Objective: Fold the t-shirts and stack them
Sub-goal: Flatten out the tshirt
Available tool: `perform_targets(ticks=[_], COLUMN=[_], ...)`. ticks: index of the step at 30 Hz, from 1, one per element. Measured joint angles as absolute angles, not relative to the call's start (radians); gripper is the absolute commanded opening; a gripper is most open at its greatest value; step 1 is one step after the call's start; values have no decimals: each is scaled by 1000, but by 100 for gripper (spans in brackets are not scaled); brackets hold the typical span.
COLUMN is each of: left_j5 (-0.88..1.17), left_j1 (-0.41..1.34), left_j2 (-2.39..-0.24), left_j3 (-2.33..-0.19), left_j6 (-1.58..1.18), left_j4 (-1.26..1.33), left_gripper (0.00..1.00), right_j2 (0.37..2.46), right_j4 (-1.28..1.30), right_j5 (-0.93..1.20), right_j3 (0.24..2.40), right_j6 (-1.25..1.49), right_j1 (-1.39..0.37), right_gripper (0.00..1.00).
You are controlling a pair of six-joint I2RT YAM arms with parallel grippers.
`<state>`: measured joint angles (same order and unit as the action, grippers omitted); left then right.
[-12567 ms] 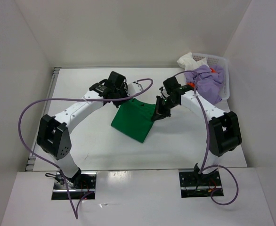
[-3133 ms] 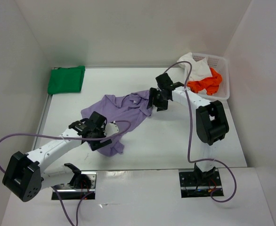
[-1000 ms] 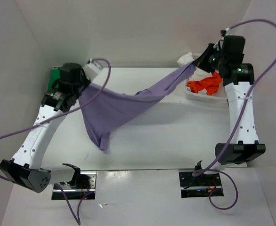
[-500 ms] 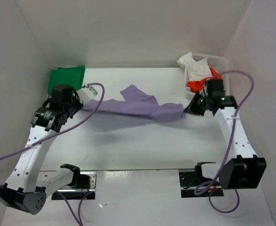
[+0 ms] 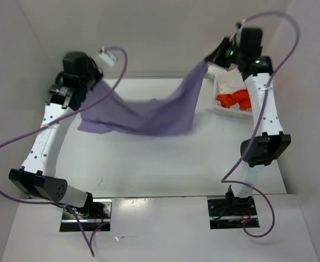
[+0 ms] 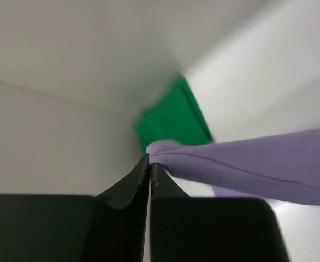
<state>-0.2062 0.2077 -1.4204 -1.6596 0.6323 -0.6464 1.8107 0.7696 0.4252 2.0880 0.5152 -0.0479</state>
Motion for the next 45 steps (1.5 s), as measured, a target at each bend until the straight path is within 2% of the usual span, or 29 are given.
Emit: perform_targets(ticks=[2, 4, 8, 11, 19, 23, 28, 32, 34, 36, 40, 43, 45], left_j5=[-205, -204, -186, -167, -159, -159, -155, -152, -150, -150, -204, -237, -229], left_j1=[185, 163, 148, 150, 153, 168, 179, 179, 179, 179, 179, 170, 154], left_j2=[-1468, -1474, -1401, -1335, -1227, -1087, -968, -958, -980, -1049, -1338, -1517, -1556], left_j3=[-1873, -2000, -1960, -1799, -1219, -991, -790, -741, -764, -842, -1301, -1758, -1983], left_j6=[611, 596, 603, 628, 735, 767, 783, 780, 780, 779, 735, 652, 593], left_j4=[-555, -466, -376, -361, -464, -546, -639, -688, -690, -689, -627, -491, -412], left_gripper=[0, 0, 0, 0, 0, 0, 0, 0, 0, 0, 0, 0, 0], right_j2=[1837, 1797, 1647, 1554, 1406, 1249, 958, 927, 1007, 1184, 1625, 1837, 1953], right_j4=[752, 709, 681, 662, 632, 648, 677, 676, 698, 742, 742, 741, 756], right_j5=[356, 308, 274, 265, 282, 289, 315, 329, 334, 352, 390, 353, 332], right_j3=[2379, 2538, 2482, 2281, 1306, 956, 753, 730, 793, 981, 1648, 2145, 2495], right_j6=[507, 498, 489, 485, 530, 606, 715, 759, 751, 714, 664, 666, 680], right_j1=[-48, -44, -34, -32, -35, -88, -160, -160, -157, -145, -73, -26, 6], right_gripper=[0, 0, 0, 0, 0, 0, 0, 0, 0, 0, 0, 0, 0])
